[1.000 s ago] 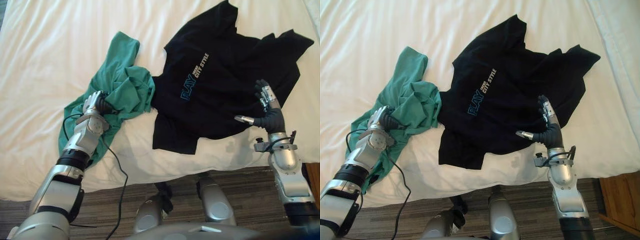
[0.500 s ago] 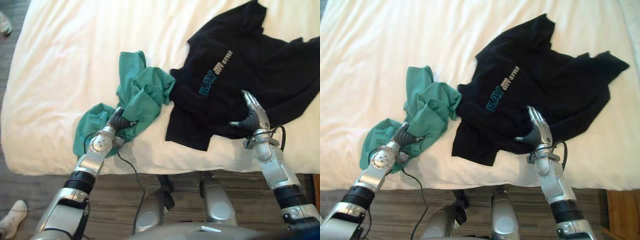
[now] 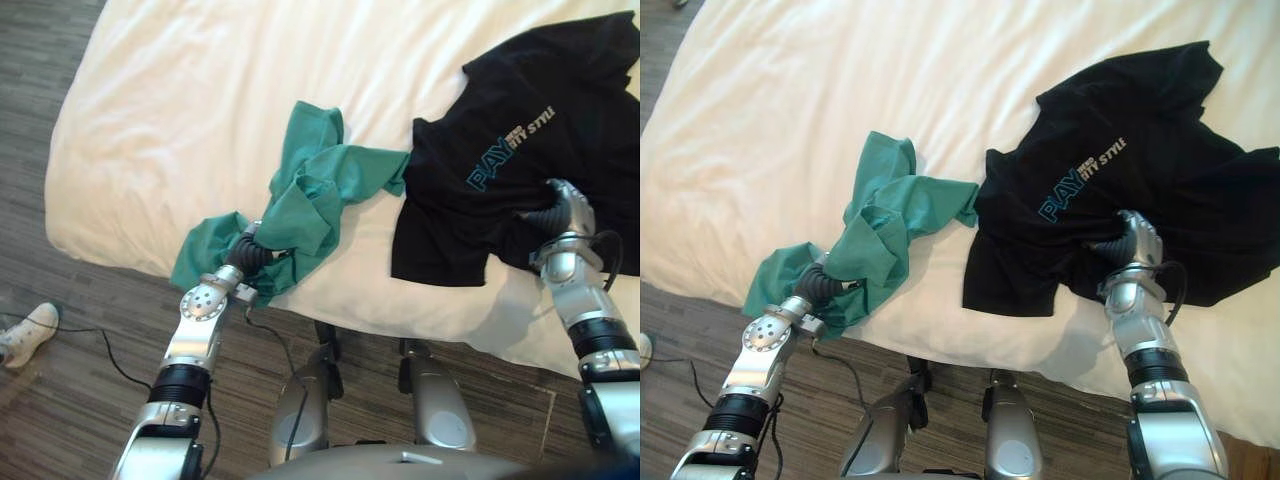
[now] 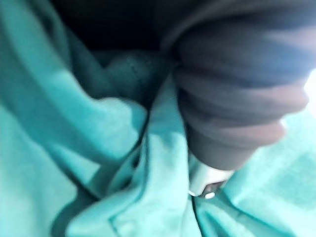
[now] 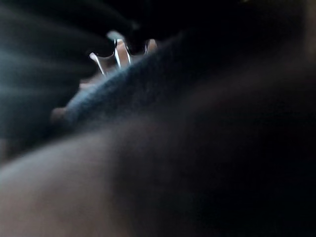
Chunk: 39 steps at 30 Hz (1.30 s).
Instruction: Tidy the bed and pick cloth on bed and put in laundry
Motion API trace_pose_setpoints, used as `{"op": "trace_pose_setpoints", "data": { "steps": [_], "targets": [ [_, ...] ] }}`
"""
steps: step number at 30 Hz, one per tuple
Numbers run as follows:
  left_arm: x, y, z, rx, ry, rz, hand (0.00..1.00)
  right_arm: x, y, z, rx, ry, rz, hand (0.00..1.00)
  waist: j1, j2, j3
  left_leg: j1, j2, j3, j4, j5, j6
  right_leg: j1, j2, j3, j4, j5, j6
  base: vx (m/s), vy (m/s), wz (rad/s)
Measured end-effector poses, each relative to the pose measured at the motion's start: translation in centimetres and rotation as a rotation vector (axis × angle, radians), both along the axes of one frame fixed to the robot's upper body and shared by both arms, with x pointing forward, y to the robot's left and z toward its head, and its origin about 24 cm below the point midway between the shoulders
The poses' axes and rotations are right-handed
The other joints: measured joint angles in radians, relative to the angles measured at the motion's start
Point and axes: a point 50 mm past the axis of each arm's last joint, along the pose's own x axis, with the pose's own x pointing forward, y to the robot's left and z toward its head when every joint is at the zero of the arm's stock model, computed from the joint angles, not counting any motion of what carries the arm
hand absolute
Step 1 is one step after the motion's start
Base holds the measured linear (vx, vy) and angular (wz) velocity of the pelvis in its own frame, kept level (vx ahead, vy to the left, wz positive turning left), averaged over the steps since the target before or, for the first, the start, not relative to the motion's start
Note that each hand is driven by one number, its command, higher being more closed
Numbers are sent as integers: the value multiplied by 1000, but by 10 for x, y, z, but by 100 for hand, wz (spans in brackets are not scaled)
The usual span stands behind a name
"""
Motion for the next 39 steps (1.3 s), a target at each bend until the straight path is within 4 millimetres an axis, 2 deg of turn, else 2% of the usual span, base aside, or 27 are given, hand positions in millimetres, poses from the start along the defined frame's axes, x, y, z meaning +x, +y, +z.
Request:
{"op": "trace_pose_setpoints", "data": {
  "steps": [5,8,10,12,13,15,16,18,20,21,24,27,30,34,39],
  "targets": [
    [-8,-2,-23,-67,53,61,100,-7,-13,-9,225,-56,-62,100,11,-3,-1,32,7,-22,-17,12,-6,34,5,-19,9,-8,-8,26,-9,16],
    [-20,-1,-44,-126,125,125,100,-19,-7,-30,436,-126,-34,100,4,-6,-4,92,16,-17,-43,12,-11,85,16,-20,-3,-14,-11,86,-12,-5],
    [-28,2,-53,-142,159,170,100,-25,9,-44,628,-188,19,100,-12,-17,-26,117,22,-7,-51,9,-20,109,24,-18,-18,-14,-11,119,-18,-11],
    [-39,3,-65,-179,228,222,100,-44,34,-70,858,-222,94,100,-33,-18,-76,148,25,0,-54,0,-32,147,27,-16,-45,-14,-11,122,-13,-8],
    [-43,4,-68,-186,252,234,100,-49,41,-77,905,-217,113,100,-41,-18,-89,158,25,1,-55,-1,-34,161,28,-17,-54,-14,-11,155,-21,-5],
    [-58,-2,-78,-218,326,261,100,-76,71,-102,1086,-191,177,100,-58,-21,-150,204,26,16,-75,-4,-39,207,34,-15,-81,-14,-11,136,-20,-9],
    [-60,-4,-78,-224,334,266,100,-81,79,-107,1132,-179,195,100,-62,-23,-167,210,26,26,-79,-5,-39,213,35,-14,-86,-14,-11,100,-3,-13],
    [-65,-15,-73,-275,323,251,100,-106,107,-127,1298,-129,252,100,-71,-37,-213,236,27,42,-85,-7,-42,234,37,-2,-99,-13,-10,68,3,-15],
    [-63,-30,-63,-307,286,212,100,-119,123,-132,1412,-122,289,100,-72,-47,-236,250,28,57,-86,-8,-44,248,38,11,-112,-7,-8,20,9,-16],
    [-64,-40,-58,-342,269,187,100,-123,133,-133,1485,-124,318,100,-78,-51,-243,267,29,59,-88,-10,-45,266,37,11,-119,-3,-8,-2,8,-13],
    [-73,-54,-48,-444,238,164,100,-133,146,-131,1623,-152,372,100,-96,-42,-265,301,38,83,-101,-20,-43,289,45,18,-131,4,-10,-37,3,-15],
    [-84,-59,-48,-466,238,133,100,-143,146,-131,1690,-168,384,100,-92,-28,-294,301,46,97,-101,-31,-42,294,52,41,-146,8,-11,-38,-13,-18],
    [-99,-65,-49,-491,243,123,100,-151,147,-123,1752,-224,414,100,-91,-3,-324,306,52,110,-101,-33,-43,295,55,52,-145,8,-12,8,-14,-10],
    [-105,-84,-39,-550,225,30,100,-151,149,-111,1751,-269,478,100,-69,16,-354,316,56,114,-102,-32,-44,303,60,56,-142,4,-15,47,-15,-2],
    [-104,-92,-29,-594,194,1,100,-146,153,-100,1664,-250,502,100,-63,15,-360,318,55,101,-103,-32,-45,306,59,48,-128,-10,-13,34,-3,8]
  ]
}}
